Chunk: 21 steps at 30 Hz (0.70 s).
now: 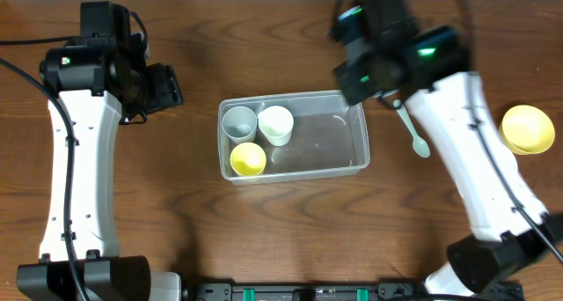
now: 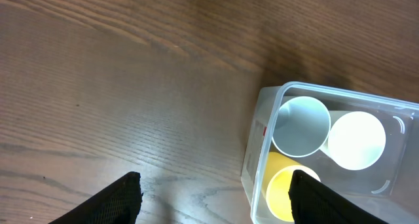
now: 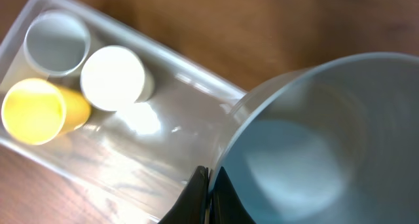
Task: Pack container
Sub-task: 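Carry the grey bowl into the container's right side and release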
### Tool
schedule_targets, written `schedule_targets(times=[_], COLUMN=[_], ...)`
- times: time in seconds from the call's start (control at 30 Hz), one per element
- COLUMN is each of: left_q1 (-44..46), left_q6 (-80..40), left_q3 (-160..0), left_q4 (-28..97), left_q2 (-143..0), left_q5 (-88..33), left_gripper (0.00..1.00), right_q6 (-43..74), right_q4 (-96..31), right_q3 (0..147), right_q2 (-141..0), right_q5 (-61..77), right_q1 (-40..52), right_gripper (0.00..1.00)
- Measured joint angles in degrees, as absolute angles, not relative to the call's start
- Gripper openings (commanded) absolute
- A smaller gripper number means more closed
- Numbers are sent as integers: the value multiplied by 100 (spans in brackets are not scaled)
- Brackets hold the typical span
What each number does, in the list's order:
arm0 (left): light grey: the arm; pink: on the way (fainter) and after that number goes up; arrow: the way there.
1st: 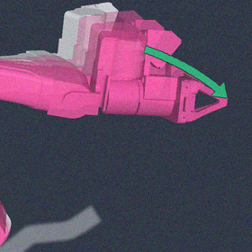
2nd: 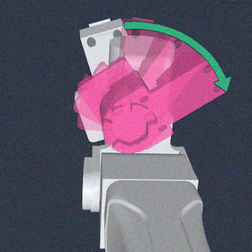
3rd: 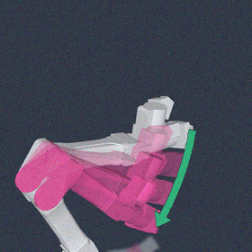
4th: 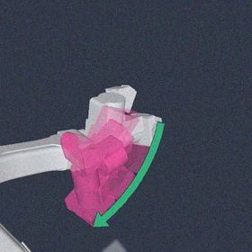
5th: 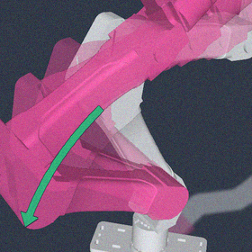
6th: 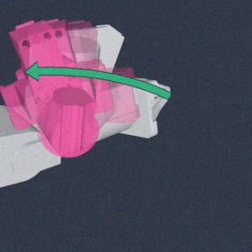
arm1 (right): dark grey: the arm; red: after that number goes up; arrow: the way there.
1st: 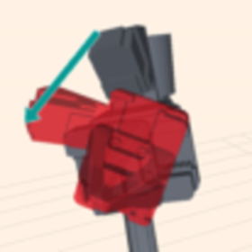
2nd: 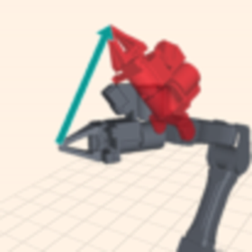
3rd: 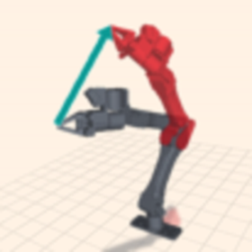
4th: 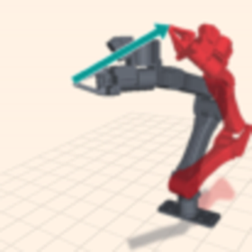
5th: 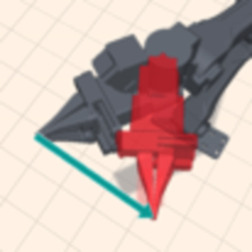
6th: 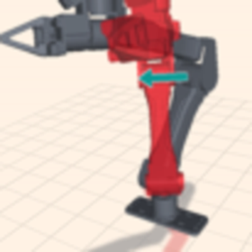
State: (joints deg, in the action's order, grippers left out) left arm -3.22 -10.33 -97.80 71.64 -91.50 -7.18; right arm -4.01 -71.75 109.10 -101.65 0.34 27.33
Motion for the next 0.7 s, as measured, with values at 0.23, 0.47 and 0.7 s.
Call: schedule_targets(times=[0.23,0.47,0.7], left_q1=[-322,-322,-322], left_q6=[-1033,-1033,-1033], left_q3=[-9780,-9780,-9780], left_q4=[7190,7199,7199], left_q2=[-9150,-9150,-9150], left_q5=[-718,-718,-718], left_gripper=[73,73,73], right_q6=[-399,-408,-552], right_q4=[-6556,-5878,-5673], right_q3=[9913,9170,9126], right_q2=[-10473,-10798,-11163], right_q5=[54,49,69], right_q1=[3221,3253,3256], right_gripper=[1,1,2])
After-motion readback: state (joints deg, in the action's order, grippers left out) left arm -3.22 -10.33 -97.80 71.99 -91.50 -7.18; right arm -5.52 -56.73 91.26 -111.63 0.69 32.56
